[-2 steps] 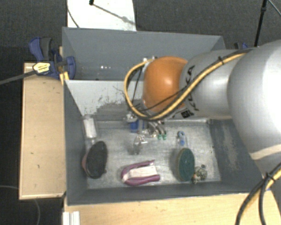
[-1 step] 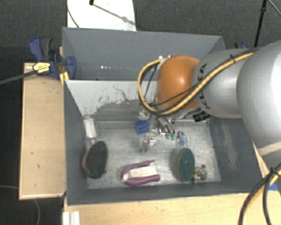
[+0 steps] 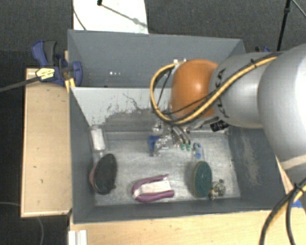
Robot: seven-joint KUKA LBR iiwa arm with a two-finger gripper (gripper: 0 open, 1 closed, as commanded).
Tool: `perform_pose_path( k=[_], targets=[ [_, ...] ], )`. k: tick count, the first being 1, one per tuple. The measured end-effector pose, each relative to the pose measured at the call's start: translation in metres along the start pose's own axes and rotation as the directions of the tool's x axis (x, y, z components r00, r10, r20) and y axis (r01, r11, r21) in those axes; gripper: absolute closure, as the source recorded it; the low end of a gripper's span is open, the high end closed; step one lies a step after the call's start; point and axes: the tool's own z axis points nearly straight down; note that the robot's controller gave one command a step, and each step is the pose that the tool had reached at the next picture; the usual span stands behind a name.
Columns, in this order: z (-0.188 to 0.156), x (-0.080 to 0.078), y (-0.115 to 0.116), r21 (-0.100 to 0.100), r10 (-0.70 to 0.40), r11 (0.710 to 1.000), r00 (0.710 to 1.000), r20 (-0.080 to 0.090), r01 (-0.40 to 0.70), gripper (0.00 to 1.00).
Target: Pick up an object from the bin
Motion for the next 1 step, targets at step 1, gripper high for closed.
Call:
perform_pose_path(
  k=[1],
  targets=[
    [-0.1649, 0.0099, -0.0870, 0.005, -0.317, 0.948, 0.948, -0.005, 0.317, 1.00]
  ],
)
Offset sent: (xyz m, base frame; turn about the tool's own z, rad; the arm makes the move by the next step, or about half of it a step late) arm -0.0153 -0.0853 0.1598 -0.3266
